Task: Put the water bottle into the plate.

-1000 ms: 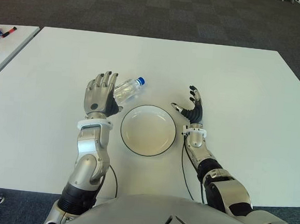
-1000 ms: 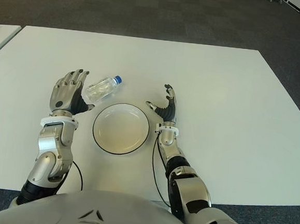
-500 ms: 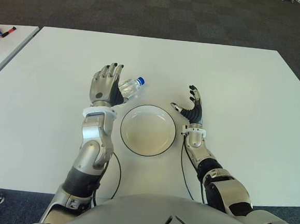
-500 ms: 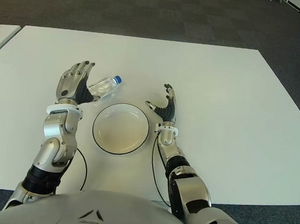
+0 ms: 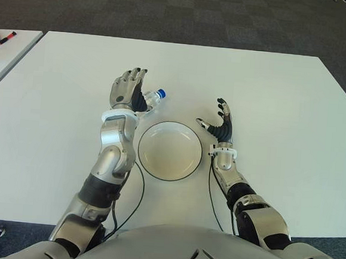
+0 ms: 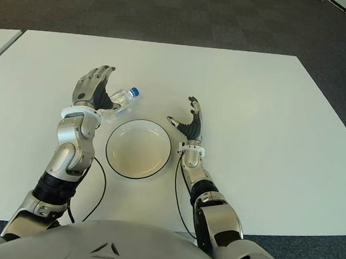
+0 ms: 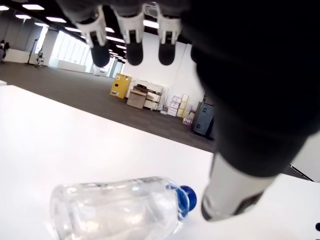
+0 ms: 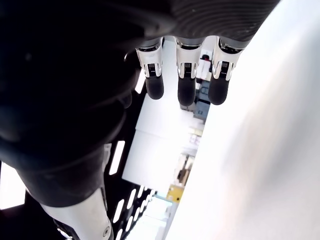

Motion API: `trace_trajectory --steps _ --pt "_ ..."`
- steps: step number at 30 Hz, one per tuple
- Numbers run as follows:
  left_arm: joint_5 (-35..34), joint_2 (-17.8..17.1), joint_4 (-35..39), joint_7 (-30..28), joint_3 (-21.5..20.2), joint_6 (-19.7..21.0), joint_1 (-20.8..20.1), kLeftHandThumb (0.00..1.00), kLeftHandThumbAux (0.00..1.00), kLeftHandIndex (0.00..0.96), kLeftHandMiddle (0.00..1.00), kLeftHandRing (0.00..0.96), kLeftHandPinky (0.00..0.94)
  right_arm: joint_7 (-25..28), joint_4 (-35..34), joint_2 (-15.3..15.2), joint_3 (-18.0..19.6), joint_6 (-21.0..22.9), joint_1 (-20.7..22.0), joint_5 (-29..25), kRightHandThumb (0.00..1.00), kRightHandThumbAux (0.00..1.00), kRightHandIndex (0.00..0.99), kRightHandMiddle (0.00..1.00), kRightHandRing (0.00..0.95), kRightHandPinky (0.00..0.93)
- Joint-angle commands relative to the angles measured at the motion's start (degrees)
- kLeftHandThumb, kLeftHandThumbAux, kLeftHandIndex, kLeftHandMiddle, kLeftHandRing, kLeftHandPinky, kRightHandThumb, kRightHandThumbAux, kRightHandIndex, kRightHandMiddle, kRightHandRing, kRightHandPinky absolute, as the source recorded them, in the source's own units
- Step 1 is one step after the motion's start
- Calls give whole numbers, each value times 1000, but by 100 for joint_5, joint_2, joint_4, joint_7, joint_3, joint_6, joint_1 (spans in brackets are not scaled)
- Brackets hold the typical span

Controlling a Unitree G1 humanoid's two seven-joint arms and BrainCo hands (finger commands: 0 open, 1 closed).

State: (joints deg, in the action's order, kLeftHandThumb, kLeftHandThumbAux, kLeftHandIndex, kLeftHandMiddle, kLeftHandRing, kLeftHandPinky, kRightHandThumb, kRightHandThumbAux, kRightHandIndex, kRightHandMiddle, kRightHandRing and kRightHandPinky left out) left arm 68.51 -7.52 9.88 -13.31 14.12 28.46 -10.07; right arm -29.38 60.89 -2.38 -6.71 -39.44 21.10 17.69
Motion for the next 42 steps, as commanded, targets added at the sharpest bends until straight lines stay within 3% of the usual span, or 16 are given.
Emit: trace_trajectory --steps 1,42 --pt "-155 -83 -209 -139 34 101 -137 0 908 0 0 0 20 19 226 87 -24 194 -264 5 0 872 133 105 108 152" --pt "-1133 -162 -2189 -93 509 601 -1514 0 897 0 0 0 13 -68 93 179 -24 300 -294 6 0 878 152 104 101 137"
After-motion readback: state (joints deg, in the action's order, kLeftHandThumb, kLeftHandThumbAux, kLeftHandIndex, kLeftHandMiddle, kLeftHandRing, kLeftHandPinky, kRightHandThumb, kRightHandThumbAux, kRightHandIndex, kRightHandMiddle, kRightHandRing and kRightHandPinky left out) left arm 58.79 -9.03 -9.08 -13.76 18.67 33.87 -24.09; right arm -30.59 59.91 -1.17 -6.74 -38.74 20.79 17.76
